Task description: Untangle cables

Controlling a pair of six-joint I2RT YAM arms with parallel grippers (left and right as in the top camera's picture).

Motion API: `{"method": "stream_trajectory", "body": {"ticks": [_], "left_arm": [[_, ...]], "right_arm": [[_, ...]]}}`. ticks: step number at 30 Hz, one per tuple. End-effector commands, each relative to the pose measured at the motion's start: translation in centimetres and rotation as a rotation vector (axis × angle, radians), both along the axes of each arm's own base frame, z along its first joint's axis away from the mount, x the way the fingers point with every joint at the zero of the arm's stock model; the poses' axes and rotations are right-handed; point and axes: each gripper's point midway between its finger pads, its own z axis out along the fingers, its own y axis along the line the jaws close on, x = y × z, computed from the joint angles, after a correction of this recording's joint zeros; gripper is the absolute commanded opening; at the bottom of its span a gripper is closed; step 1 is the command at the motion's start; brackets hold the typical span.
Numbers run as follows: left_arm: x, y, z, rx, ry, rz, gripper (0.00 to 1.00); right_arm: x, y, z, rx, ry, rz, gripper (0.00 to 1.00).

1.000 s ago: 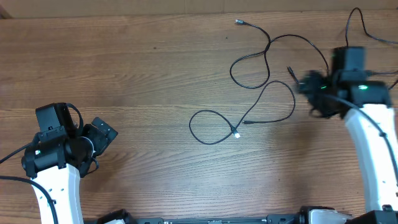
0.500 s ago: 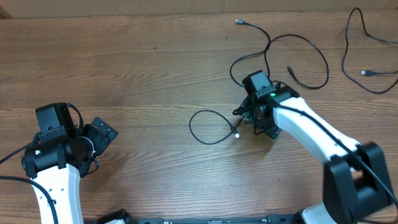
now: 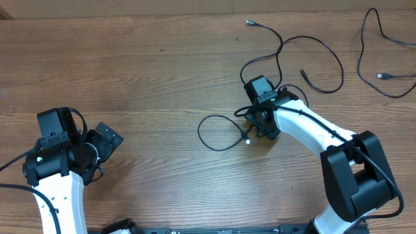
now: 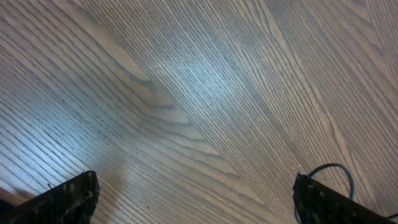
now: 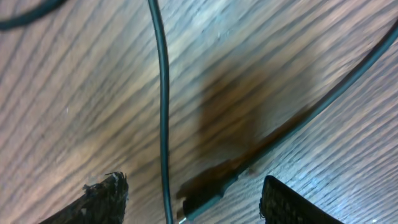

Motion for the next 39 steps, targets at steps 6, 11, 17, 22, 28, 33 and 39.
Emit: {"method": "stream_trajectory", "body": {"ticks": [6, 11, 17, 22, 28, 33, 39], "left_arm": [[-0.2, 0.2, -0.2, 0.005, 0.007, 0.017, 1.0], [-0.2, 0.2, -0.2, 0.005, 0.007, 0.017, 1.0], [-0.2, 0.2, -0.2, 0.005, 0.007, 0.017, 1.0], [-0.2, 0.2, -0.2, 0.005, 0.006, 0.017, 1.0], [-0.2, 0.2, -0.2, 0.005, 0.007, 0.017, 1.0], [-0.2, 0.2, -0.2, 0.005, 0.007, 0.017, 1.0], [-0.2, 0.2, -0.2, 0.005, 0.006, 0.017, 0.99]], "right_arm": [[-3.4, -0.9, -4.3, -0.01, 0.1, -0.022, 0.64], [-4.3, -1.4, -5.3, -0.018, 0.106, -0.021, 0.19], [-4.4, -2.6, -5.1, -0.066, 0.121, 0.011, 0.04], [-3.7, -7.4, -0.5, -0.247, 0.113, -0.061, 0.04], [-4.2, -13.7, 9.1, -0.396, 0.024, -0.186, 0.04], [-4.5, -16.8, 13.7, -0.401, -0.073, -0.22, 0.04], [-6.6, -22.9, 18.1, -0.454, -0.195, -0.439, 0.04]]}}
